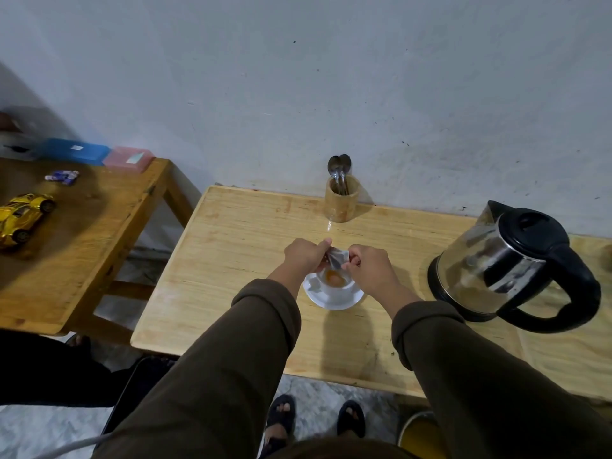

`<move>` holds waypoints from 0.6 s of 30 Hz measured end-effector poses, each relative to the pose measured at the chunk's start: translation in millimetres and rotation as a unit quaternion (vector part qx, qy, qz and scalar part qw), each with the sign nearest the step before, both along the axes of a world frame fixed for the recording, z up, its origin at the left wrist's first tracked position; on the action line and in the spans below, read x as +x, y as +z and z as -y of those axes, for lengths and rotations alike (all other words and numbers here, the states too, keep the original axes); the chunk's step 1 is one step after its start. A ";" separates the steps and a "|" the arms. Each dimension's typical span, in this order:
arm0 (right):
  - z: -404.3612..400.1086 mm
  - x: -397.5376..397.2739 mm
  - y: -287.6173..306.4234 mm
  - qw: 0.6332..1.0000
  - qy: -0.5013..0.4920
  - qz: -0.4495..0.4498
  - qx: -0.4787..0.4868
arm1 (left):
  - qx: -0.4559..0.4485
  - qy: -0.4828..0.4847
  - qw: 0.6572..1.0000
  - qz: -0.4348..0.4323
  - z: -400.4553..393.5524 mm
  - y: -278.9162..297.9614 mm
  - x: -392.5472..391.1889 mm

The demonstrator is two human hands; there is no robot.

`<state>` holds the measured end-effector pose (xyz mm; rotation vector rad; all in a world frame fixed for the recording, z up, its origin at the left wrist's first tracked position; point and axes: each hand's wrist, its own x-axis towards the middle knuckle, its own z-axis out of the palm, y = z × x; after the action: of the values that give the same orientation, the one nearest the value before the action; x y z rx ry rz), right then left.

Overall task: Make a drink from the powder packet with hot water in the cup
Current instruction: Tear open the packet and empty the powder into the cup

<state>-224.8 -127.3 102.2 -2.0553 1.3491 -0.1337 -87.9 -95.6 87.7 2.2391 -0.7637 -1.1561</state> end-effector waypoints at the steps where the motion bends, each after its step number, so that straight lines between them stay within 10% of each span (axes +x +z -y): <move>1: 0.1 0.6 0.3 1.000 0.001 -0.004 -0.003 | 0.000 0.000 1.000 0.001 -0.3 -0.3 0.1; 18: -0.5 -3.6 -0.5 0.997 0.054 -0.021 -0.053 | 0.008 0.080 0.992 -0.098 -0.2 -6.9 6.7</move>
<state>-228.4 -126.9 101.7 -2.2259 1.2754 -0.1171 -81.2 -95.4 80.7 2.1161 -0.4885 -1.2824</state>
